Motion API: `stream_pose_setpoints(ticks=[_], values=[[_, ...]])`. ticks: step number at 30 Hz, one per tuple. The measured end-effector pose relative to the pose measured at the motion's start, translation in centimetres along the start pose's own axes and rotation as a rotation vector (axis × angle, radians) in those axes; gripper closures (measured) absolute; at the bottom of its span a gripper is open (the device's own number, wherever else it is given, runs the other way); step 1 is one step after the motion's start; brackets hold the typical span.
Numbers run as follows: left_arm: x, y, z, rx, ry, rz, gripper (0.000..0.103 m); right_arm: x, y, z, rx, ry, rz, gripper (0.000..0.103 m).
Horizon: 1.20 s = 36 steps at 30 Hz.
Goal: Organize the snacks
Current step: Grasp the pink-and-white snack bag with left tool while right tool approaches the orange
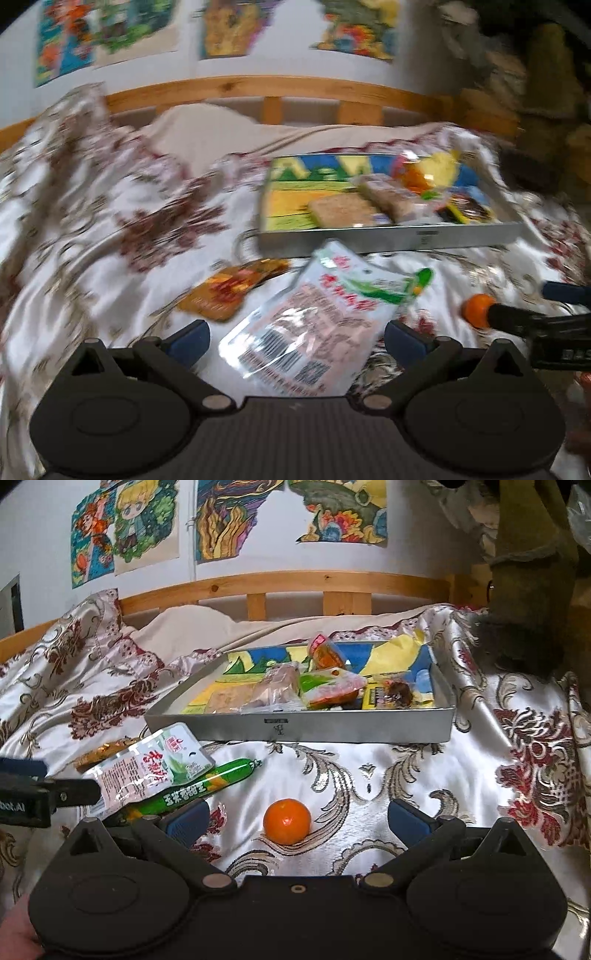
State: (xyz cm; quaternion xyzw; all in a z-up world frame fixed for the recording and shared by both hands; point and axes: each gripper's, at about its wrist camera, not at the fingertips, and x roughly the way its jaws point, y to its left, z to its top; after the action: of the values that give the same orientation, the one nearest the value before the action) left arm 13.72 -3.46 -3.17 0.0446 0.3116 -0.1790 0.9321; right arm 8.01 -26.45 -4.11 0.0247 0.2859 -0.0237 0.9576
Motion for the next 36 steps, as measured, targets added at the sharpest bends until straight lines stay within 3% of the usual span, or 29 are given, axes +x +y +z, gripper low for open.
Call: stream_pose_setpoints(ticks=[4, 8, 16, 24, 30, 36], values=[[1.0, -0.5, 0.4, 0.133, 0.004, -0.076, 0.0, 0.8, 0.0, -0.4, -0.002, 0.021, 0.002, 0.001], [2.4, -1.0, 0.0, 0.22, 0.019, -0.082, 0.0, 1.7, 0.0, -0.4, 0.002, 0.029, 0.01, 0.002], [4.5, 0.3, 0.0, 0.191, 0.055, -0.115, 0.0, 3.0, 0.7, -0.5, -0.012, 0.049, 0.035, 0.007], [5.4, 0.4, 0.5, 0.219, 0.111, -0.197, 0.0, 3.9, 0.3, -0.8, 0.02, 0.061, 0.042, 0.01], [5.6, -0.3, 0.2, 0.268, 0.131, -0.199, 0.001, 4.1, 0.4, -0.7, 0.015, 0.058, 0.044, 0.012], [5.4, 0.1, 0.8, 0.218, 0.137, -0.197, 0.005, 4.2, 0.5, -0.7, 0.012, 0.063, 0.04, 0.013]])
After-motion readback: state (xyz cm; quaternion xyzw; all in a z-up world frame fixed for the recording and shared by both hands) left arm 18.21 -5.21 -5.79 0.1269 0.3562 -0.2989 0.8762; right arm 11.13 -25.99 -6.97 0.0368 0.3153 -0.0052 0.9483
